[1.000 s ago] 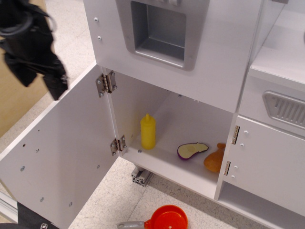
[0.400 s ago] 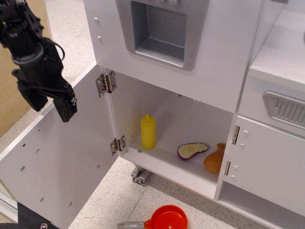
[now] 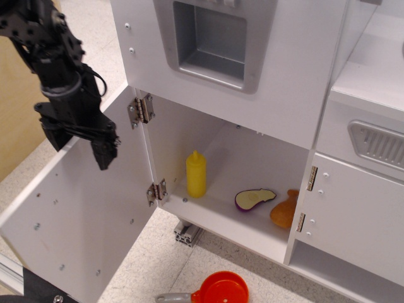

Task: Close low fridge

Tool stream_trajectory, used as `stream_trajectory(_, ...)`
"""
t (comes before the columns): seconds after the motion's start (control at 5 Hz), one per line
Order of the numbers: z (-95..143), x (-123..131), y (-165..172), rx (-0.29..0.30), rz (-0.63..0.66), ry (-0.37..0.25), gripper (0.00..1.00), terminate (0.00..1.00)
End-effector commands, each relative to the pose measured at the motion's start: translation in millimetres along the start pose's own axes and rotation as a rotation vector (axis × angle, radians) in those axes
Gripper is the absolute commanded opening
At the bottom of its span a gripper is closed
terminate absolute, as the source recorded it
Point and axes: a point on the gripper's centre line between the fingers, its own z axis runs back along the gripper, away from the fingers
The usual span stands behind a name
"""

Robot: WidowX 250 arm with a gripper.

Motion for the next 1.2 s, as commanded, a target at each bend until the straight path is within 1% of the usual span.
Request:
stream_trajectory(0.0,12.0,2.7,-43.8,-0.074,0.005,0.004,1.00,0.00)
stream_trajectory(0.2,19.2,5.5,-71.6,-0.102,0.015,-0.012,1.00,0.00)
stream_trajectory(0.4,35.1,9.5,-84.2,-0.133,0.043,-0.041,1.00,0.00)
stream_trajectory(0.6,58.3,-1.1,-90.0,-0.151,0.013,-0.083,1.00,0.00)
stream_trajectory(0.8,66.8,-25.9,-79.3,-0.119,-0.056,-0.089,1.00,0.00)
stream_trajectory(1.0,50.2,-36.6,-67.9,-0.083,-0.086,-0.078,1.00,0.00)
